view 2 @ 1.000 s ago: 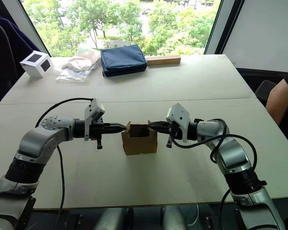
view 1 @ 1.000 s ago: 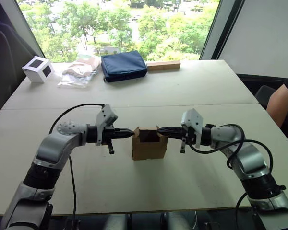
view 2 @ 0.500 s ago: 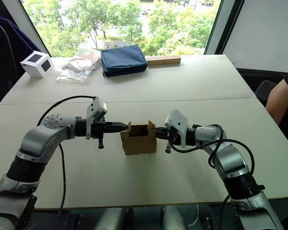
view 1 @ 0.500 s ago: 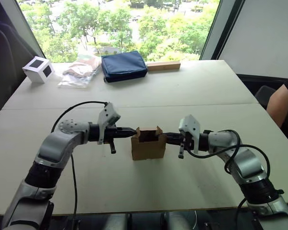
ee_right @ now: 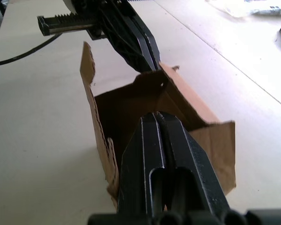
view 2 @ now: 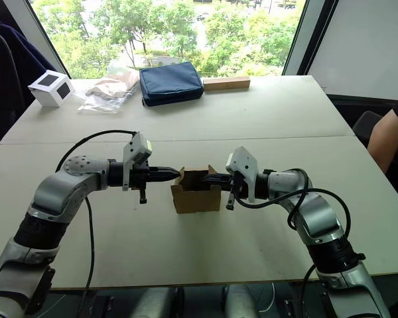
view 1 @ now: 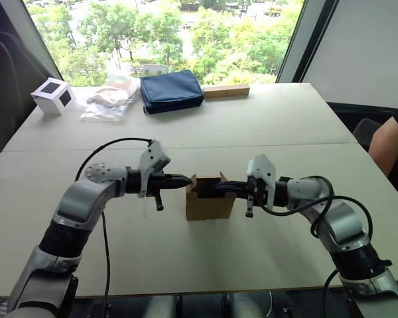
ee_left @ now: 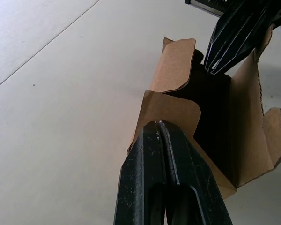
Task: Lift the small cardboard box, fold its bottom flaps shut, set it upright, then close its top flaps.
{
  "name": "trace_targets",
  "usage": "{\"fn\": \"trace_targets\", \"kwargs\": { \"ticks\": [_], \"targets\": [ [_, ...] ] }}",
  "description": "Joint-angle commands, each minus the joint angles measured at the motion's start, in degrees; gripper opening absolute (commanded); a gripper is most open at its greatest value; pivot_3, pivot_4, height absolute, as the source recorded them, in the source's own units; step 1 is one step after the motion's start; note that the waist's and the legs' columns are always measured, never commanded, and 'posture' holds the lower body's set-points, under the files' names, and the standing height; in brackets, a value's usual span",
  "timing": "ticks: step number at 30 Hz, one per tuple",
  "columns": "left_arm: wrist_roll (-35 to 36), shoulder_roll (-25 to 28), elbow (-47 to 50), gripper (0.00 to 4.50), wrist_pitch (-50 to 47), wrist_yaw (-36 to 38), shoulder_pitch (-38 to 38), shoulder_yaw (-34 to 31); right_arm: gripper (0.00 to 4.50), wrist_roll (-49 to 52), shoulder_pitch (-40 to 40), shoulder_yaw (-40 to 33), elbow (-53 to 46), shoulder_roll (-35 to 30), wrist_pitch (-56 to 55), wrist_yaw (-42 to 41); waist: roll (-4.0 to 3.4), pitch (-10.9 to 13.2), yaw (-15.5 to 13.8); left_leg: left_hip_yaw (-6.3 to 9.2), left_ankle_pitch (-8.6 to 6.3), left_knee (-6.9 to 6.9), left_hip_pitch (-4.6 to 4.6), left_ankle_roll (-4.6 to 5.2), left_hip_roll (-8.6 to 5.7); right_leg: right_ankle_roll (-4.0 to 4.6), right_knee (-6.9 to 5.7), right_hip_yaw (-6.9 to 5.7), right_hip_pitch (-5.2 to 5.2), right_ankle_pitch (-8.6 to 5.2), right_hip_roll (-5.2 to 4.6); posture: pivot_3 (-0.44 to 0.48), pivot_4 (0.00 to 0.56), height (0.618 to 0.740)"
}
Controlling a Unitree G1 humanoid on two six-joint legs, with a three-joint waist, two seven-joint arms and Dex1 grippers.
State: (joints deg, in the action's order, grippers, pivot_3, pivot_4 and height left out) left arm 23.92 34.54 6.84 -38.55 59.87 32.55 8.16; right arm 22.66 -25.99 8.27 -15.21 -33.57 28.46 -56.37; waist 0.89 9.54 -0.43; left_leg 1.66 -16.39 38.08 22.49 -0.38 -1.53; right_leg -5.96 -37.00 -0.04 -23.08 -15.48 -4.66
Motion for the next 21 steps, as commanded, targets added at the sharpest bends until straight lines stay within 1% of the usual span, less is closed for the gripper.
{"fn": "trace_targets", "kwargs": {
  "ticks": [1,6,10,17,21],
  "targets": [
    [0.95,0.61,2.02,0.05,-0.01,0.74,1.22,-0.57,0.0,-0.51,-2.02,0.77,-2.61,-0.26,0.22,0.24,0.0,0.0,0.06,0.0,0.0,-0.01,0.0,0.0,0.0,0.0,0.0,0.0,-0.01,0.0,0.0,0.0,0.15,0.737],
    [1.13,0.59,3.18,0.05,-0.01,0.54,0.48,-0.19,0.0,-4.75,-2.92,3.58,-1.18,-0.44,-1.32,1.29,0.0,0.0,0.09,0.0,0.0,-0.02,0.01,0.0,0.0,0.0,0.01,0.0,-0.01,0.0,0.0,0.0,0.15,0.737],
    [1.07,0.67,4.09,0.05,0.04,0.58,-0.25,0.15,0.0,-7.52,-3.59,4.17,0.7,0.05,-3.16,2.73,0.0,0.0,0.09,-0.01,0.0,-0.02,0.02,0.0,0.0,0.0,0.01,0.0,-0.01,0.0,-0.01,0.0,0.15,0.737],
    [-1.96,1.08,4.09,0.05,2.63,0.72,-1.66,3.28,0.0,-7.87,-4.4,3.32,1.85,1.99,-4.12,4.71,0.0,0.01,0.08,-0.01,0.0,-0.03,0.02,0.0,0.0,0.0,0.01,0.01,-0.03,0.0,-0.01,0.0,0.15,0.737],
    [-3.04,0.13,3.45,0.05,3.54,0.04,-1.47,4.27,0.0,-7.93,-3.94,3.68,1.34,2.02,-4.1,4.87,0.0,0.01,0.02,-0.01,0.0,-0.03,0.03,0.0,0.0,0.0,0.01,0.0,-0.03,0.0,-0.02,0.0,0.15,0.737]
  ]
}}
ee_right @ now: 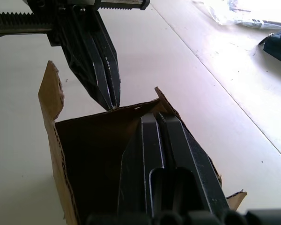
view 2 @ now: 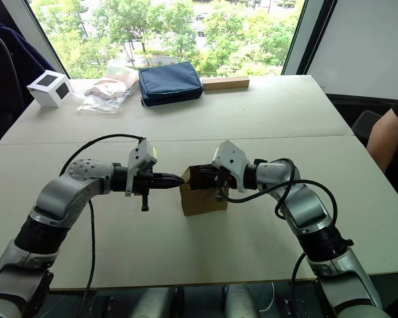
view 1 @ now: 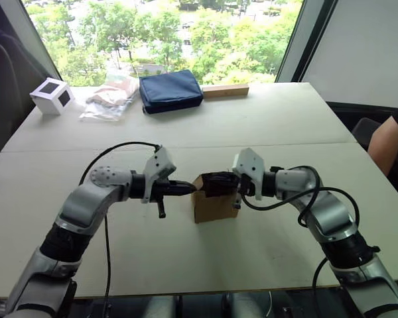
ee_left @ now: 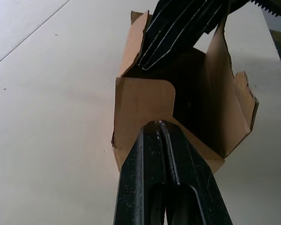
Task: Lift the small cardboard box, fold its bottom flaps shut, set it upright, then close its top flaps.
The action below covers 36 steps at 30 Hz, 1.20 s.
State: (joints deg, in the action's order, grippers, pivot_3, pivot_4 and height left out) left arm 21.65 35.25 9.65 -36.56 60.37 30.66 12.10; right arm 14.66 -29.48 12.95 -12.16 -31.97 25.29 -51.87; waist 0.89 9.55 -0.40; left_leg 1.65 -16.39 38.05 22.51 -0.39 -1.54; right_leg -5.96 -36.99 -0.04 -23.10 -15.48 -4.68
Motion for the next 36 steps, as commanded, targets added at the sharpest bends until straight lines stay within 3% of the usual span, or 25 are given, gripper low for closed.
{"fn": "trace_targets", "kwargs": {
  "ticks": [1,5,10,14,17,24,36],
  "targets": [
    [-1.02,-0.94,0.44,0.05,1.67,-0.78,0.56,0.55,0.0,-0.01,-0.37,-0.99,-1.81,0.51,-0.94,0.6,0.0,0.0,0.0,0.0,0.0,0.0,0.0,0.0,0.0,0.0,0.0,0.0,0.0,0.0,0.0,0.0,0.15,0.737],
    [-2.02,-2.32,-0.83,0.05,2.51,-1.66,1.21,0.92,0.0,0.07,-0.5,-1.03,-1.86,0.95,-0.89,1.14,0.0,0.0,0.08,0.0,0.0,0.0,0.0,0.0,0.0,0.0,0.0,0.0,0.0,0.0,0.01,0.0,0.15,0.737],
    [-3.86,-3.28,-2.18,0.05,3.84,-2.33,1.72,1.41,0.0,7.71,0.07,-5.75,-4.8,0.84,3.01,-0.96,0.0,0.0,0.02,0.0,0.0,0.0,0.0,0.01,0.0,0.0,0.0,0.0,0.0,0.0,0.01,0.0,0.15,0.737],
    [-4.7,-3.92,-3.26,0.05,4.6,-2.46,2.0,1.38,0.0,17.46,0.96,-13.65,-6.46,-4.14,11.15,-4.51,0.0,0.0,-0.34,0.01,0.0,0.0,0.01,0.01,0.0,0.0,0.01,0.0,0.02,0.0,-0.01,0.0,0.15,0.737],
    [-4.95,-4.34,-3.91,0.05,5.15,-2.52,2.19,1.18,0.0,17.93,2.42,-15.16,-5.04,-7.87,12.44,-5.67,0.0,0.0,-0.3,0.02,-0.01,0.01,0.0,0.02,-0.01,0.0,0.05,-0.01,0.07,0.0,-0.03,0.0,0.15,0.737],
    [-5.23,-6.12,-4.93,0.05,6.09,-3.28,3.11,1.13,0.0,8.42,5.77,-10.62,1.24,-10.04,4.68,-4.7,0.0,0.01,0.05,-0.02,-0.03,-0.03,0.0,0.05,0.06,0.0,0.08,0.0,0.0,0.0,0.03,0.0,0.15,0.737],
    [-6.14,-6.6,-6.45,0.05,7.04,-3.45,3.13,0.99,0.0,8.53,5.84,-7.3,0.43,-5.23,3.46,-6.0,-0.01,0.01,-0.11,-0.03,-0.03,-0.03,0.0,0.04,0.05,0.0,0.07,0.0,0.01,0.0,0.03,0.0,0.15,0.737]
  ]
}}
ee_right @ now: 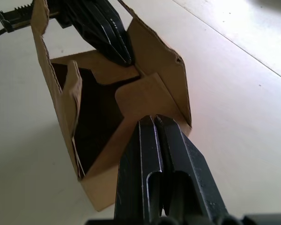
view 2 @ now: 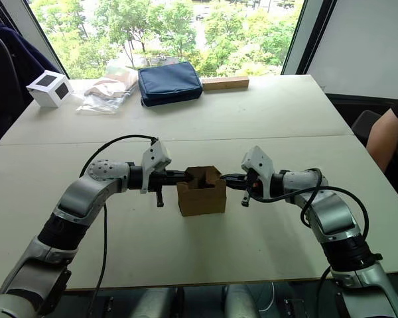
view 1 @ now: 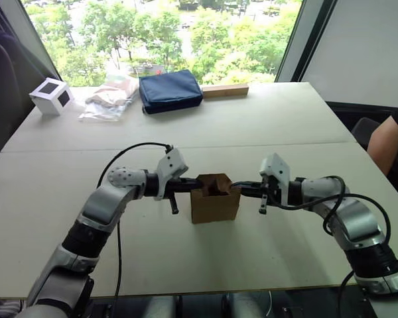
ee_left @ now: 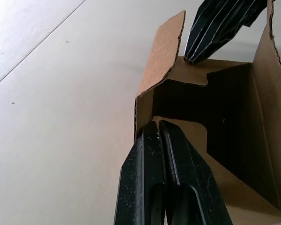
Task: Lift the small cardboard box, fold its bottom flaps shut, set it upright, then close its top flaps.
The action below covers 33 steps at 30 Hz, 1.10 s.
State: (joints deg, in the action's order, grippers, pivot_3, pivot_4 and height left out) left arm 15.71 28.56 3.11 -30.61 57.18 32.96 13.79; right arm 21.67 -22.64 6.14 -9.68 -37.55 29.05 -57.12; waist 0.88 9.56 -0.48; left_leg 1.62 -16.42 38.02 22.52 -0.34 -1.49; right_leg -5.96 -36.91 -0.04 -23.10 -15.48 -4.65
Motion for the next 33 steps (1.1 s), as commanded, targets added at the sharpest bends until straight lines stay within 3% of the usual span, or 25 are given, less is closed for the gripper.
{"fn": "trace_targets", "kwargs": {
  "ticks": [1,18,27,33],
  "targets": [
    [-0.23,0.11,0.0,0.05,1.17,-0.24,0.79,-0.75,0.0,1.33,-0.92,-0.36,-2.14,0.4,-0.31,-0.86,0.0,0.0,-0.07,0.0,0.0,0.0,0.0,0.0,0.0,0.0,0.0,0.0,0.0,0.0,0.0,0.0,0.15,0.737],
    [1.54,1.84,-0.31,0.05,0.66,1.51,1.71,-3.04,0.0,1.27,-0.72,-0.01,-2.02,0.21,1.22,-1.51,0.0,0.0,-0.02,0.01,0.0,0.0,-0.01,0.0,0.0,0.0,0.0,0.0,0.0,0.0,0.01,0.0,0.15,0.737],
    [9.48,6.67,4.12,0.05,-7.19,6.27,1.75,-7.82,0.0,8.0,-2.78,-5.67,-4.85,0.1,6.65,-0.41,0.0,0.03,0.07,0.02,0.0,0.0,0.02,0.0,0.01,0.0,0.0,0.0,-0.02,0.0,0.0,0.0,0.15,0.737],
    [9.11,6.02,-3.18,0.05,-4.13,4.12,4.9,-11.0,0.0,16.65,-1.67,-11.86,-12.07,-0.04,13.59,3.04,-0.01,0.04,-0.3,0.03,0.0,0.0,0.02,0.0,0.01,0.0,0.01,0.0,-0.01,0.0,-0.03,0.0,0.15,0.737]
  ]
}}
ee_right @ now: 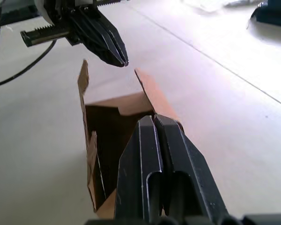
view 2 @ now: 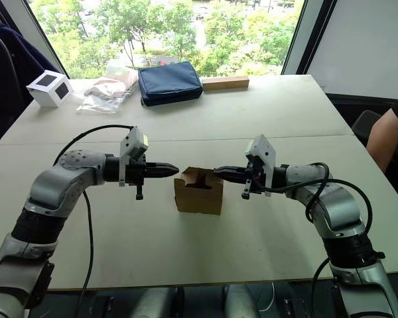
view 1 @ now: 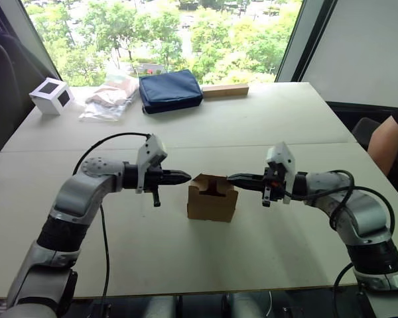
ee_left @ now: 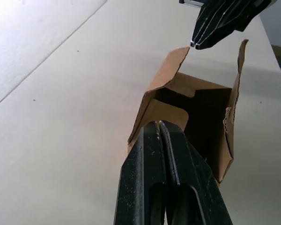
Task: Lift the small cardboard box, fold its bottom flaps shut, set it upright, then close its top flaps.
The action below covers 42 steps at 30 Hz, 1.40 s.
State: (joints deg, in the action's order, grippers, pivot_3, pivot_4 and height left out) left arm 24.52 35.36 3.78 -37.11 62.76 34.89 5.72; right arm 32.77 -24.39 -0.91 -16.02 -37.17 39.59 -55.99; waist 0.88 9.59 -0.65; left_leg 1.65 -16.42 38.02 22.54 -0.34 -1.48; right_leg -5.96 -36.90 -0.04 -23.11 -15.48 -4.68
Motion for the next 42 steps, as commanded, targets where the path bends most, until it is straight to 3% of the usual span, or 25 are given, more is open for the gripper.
{"fn": "trace_targets", "kwargs": {
  "ticks": [1,7,15,20,25,42],
  "targets": [
    [-0.5,-1.31,-7.2,0.05,3.83,-1.57,4.24,-2.94,0.0,8.21,0.05,-6.14,-8.01,-0.66,5.02,2.75,0.0,0.0,-0.16,0.01,0.0,0.01,0.0,0.0,-0.01,0.0,0.0,-0.01,0.01,0.0,-0.01,0.0,0.15,0.737],
    [-5.65,-4.37,-24.07,0.05,12.5,0.77,10.55,0.56,0.0,13.67,1.29,-3.74,-19.7,-2.13,10.56,6.3,0.01,0.0,-0.02,0.01,0.0,0.01,0.01,0.01,-0.02,0.0,0.02,-0.03,0.0,0.0,0.01,0.0,0.15,0.737],
    [-10.91,-9.93,-42.8,0.05,19.39,8.04,16.27,4.87,0.0,-1.25,2.95,12.09,-24.84,-2.9,4.62,11.46,0.06,0.03,0.09,-0.03,-0.01,0.01,0.06,0.01,-0.04,-0.01,-0.01,-0.05,-0.05,0.0,0.05,0.0,0.15,0.737],
    [-11.56,-13.84,-51.63,0.05,18.05,14.56,20.09,5.59,0.0,-7.81,1.75,16.69,-23.02,-3.68,0.45,11.09,0.12,0.05,0.08,-0.01,0.0,0.08,0.17,0.02,-0.07,-0.02,-0.03,-0.1,-0.12,0.0,0.07,0.0,0.15,0.737],
    [-13.32,-14.69,-56.09,0.05,16.62,22.37,22.4,7.59,0.0,-13.44,-0.57,19.1,-19.66,-4.58,-2.56,10.28,0.12,0.06,0.3,0.0,0.0,0.11,0.19,0.02,-0.06,-0.03,-0.07,-0.12,-0.14,0.0,0.1,0.0,0.15,0.737],
    [-17.43,-15.45,-57.52,0.05,21.31,21.62,22.36,6.32,0.0,-19.57,-1.39,21.39,-12.26,-1.73,-6.36,7.66,0.12,0.06,0.41,0.03,-0.02,0.1,0.21,0.04,-0.04,-0.03,-0.08,-0.12,-0.17,-0.01,0.12,0.0,0.15,0.737]
  ]
}}
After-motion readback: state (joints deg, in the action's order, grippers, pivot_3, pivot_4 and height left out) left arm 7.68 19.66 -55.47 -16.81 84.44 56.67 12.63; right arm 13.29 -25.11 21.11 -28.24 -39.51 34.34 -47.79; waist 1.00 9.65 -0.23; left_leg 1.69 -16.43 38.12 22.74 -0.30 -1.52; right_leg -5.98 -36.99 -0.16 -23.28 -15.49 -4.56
